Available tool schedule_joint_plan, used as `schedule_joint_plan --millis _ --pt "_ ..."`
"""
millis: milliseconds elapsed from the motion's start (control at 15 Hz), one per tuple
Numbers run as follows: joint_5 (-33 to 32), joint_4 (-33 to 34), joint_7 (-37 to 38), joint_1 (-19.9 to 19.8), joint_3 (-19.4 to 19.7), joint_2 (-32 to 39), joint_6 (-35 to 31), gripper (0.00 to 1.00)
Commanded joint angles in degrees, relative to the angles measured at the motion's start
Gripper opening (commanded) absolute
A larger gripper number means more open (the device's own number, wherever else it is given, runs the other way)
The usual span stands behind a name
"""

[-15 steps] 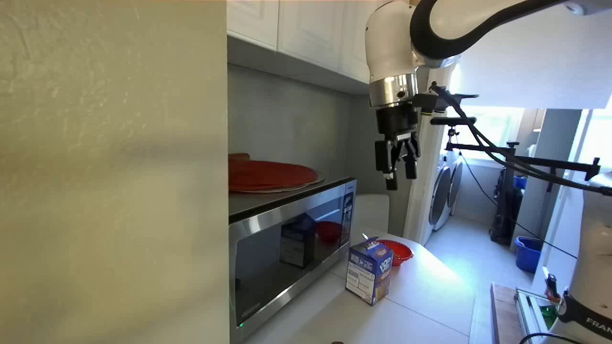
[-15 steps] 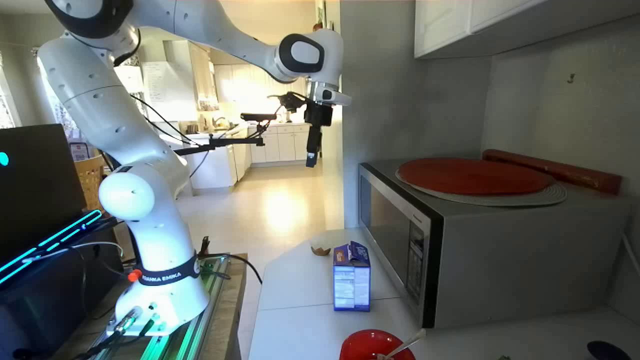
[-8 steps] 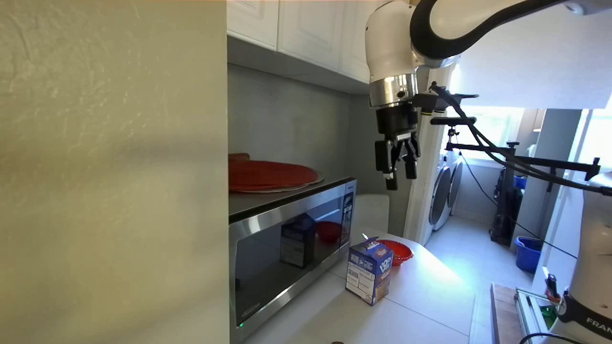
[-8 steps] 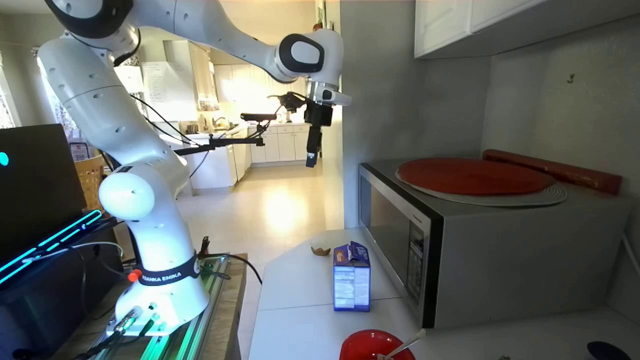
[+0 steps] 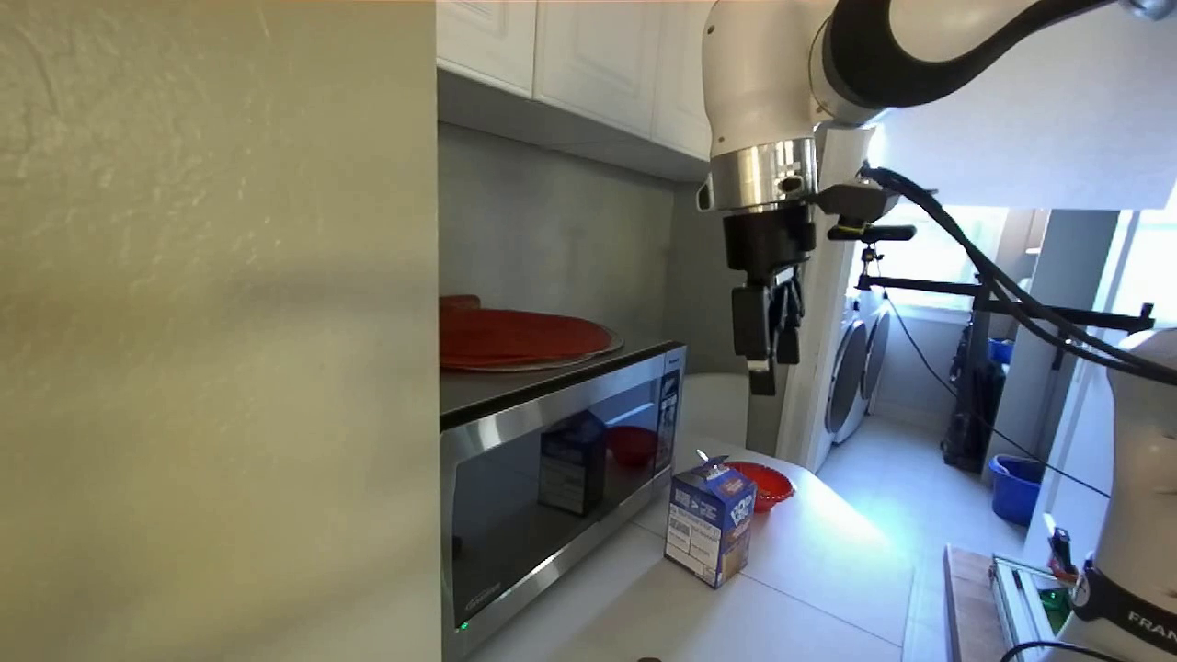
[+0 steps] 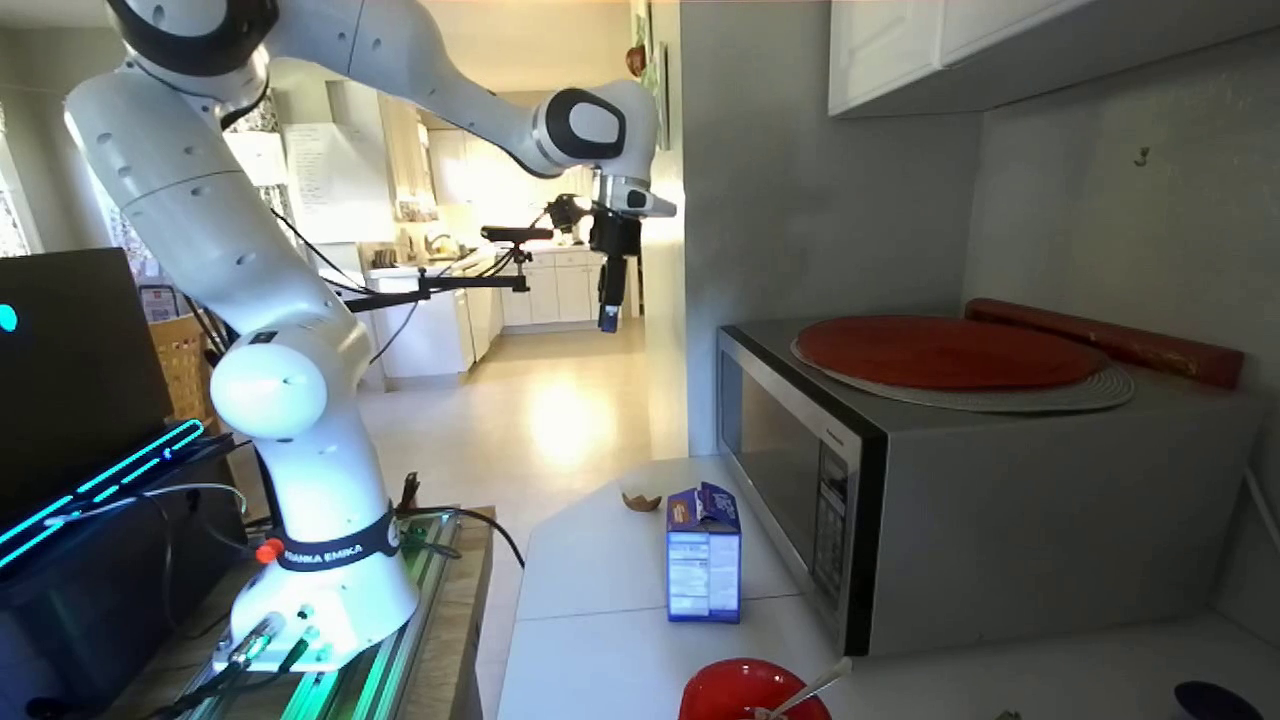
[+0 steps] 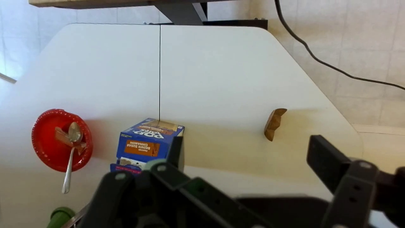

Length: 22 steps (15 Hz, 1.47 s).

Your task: Put the item in the bowl

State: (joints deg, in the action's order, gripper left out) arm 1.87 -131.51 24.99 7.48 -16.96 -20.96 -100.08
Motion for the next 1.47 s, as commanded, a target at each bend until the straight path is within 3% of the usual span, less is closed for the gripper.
schedule_joint_plan --millis 0,400,600,667,1400 --pt "-1.34 -4.73 7.71 0.20 -1.93 -0.02 -6.69 1.00" --pt "-0.26 -13.70 16.33 0.28 -2.31 5.27 -22.79 1.00" --pt "-1.37 -18.66 17.39 1.44 -3.07 8.52 -37.03 1.00" --pt "-0.41 -16.24 15.00 1.42 -1.65 7.06 -30.45 1.00" --pt "-0.29 -16.36 15.63 1.71 -1.43 9.01 -32.57 1.00"
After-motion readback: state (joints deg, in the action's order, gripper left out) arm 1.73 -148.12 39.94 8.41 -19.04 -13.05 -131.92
